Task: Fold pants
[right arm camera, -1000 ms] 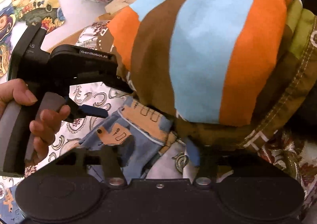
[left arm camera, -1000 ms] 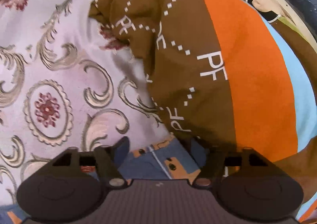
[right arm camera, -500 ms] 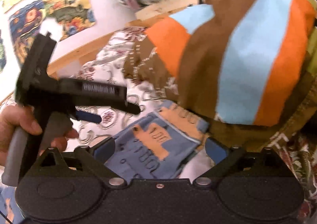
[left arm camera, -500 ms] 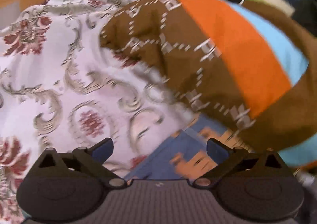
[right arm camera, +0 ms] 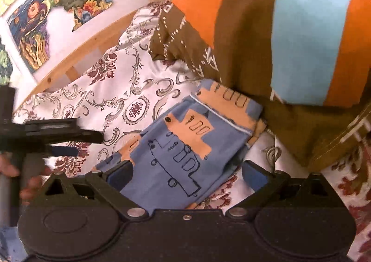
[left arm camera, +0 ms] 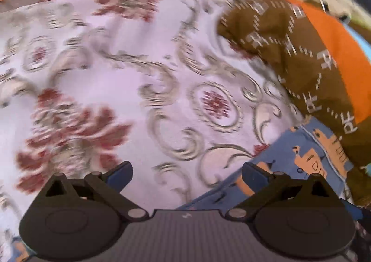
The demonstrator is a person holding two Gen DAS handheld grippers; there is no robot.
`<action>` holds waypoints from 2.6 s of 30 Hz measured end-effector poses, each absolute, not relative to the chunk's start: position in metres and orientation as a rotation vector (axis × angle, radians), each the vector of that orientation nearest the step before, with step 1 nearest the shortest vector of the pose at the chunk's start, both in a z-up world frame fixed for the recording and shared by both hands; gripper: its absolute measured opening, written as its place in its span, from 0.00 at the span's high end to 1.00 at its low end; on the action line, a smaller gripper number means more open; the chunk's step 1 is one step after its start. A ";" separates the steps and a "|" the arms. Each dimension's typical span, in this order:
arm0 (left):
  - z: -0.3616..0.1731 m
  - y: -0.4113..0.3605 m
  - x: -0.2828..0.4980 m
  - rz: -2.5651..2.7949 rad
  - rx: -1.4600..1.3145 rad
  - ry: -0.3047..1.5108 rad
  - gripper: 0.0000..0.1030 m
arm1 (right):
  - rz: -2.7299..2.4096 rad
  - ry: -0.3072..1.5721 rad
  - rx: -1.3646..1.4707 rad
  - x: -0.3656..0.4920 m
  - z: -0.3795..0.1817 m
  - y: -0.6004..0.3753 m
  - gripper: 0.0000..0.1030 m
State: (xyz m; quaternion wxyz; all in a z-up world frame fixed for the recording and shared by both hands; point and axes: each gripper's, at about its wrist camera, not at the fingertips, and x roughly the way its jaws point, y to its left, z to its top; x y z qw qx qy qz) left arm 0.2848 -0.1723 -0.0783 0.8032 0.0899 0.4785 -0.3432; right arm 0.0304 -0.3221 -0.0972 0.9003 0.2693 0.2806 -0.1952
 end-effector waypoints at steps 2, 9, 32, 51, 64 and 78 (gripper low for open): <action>-0.065 -0.143 0.291 -0.715 0.179 1.010 0.00 | -0.381 0.584 0.516 0.031 -0.092 -0.312 0.01; -0.025 -0.030 0.316 -0.628 0.265 0.998 0.00 | -0.057 0.652 0.205 0.052 -0.084 -0.245 0.01; -0.085 0.017 0.357 -0.957 0.348 1.211 0.89 | 0.481 0.826 -0.139 0.230 -0.105 -0.164 0.54; -0.080 0.009 0.333 -0.772 0.479 0.986 0.70 | 0.175 0.648 -0.196 0.179 -0.097 -0.175 0.12; -0.054 0.034 0.339 -0.500 0.256 0.981 0.00 | -0.064 0.600 -0.052 0.145 -0.083 -0.217 0.01; -0.004 -0.121 0.289 -0.669 0.238 0.884 0.00 | -0.429 0.426 0.399 0.006 -0.060 -0.302 0.01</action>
